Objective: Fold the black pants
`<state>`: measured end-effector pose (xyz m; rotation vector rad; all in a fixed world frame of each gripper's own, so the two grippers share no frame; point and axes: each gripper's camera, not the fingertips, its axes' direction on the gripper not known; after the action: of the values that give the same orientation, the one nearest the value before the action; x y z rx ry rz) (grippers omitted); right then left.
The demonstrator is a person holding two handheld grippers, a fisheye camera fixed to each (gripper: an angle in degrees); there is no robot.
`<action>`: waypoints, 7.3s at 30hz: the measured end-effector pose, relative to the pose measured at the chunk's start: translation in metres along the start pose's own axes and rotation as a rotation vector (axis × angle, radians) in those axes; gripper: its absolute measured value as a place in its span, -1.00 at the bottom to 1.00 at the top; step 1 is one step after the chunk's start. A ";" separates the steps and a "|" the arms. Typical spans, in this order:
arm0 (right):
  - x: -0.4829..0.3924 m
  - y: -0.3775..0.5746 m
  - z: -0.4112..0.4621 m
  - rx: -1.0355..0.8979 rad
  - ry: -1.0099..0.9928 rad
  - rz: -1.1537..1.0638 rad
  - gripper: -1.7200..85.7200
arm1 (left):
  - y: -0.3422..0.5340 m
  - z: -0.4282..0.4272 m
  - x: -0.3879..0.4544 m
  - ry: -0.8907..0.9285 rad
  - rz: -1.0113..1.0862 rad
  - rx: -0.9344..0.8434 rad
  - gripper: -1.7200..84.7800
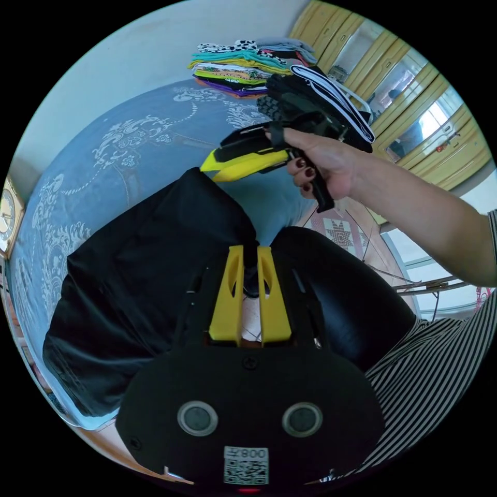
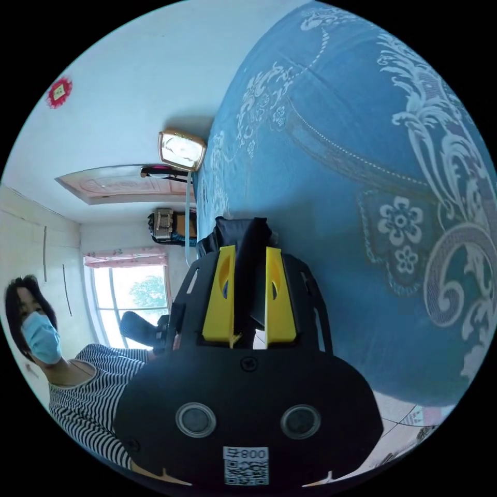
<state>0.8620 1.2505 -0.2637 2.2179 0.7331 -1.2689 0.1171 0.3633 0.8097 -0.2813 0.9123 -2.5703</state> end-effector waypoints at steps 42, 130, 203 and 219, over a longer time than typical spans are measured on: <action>-0.347 -0.186 -0.045 -0.059 -0.171 -0.237 -0.92 | 0.200 -0.334 -0.179 0.245 -0.351 0.454 -0.91; -0.559 -0.130 0.005 -0.370 0.082 -0.088 -0.79 | 0.399 -0.343 -0.268 0.506 -0.601 0.128 -0.79; -0.213 0.121 0.176 -0.360 -0.360 0.033 -0.92 | 0.659 -0.323 -0.449 0.715 -1.370 0.882 -0.80; -0.115 0.258 0.073 -0.287 -0.383 -0.101 -0.93 | 0.525 -0.301 -0.353 0.701 -1.093 0.881 -0.81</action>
<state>0.9368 0.9880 -0.1601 1.6656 0.8210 -1.4772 0.4972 0.3116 0.2242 0.5785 -0.5078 -3.8329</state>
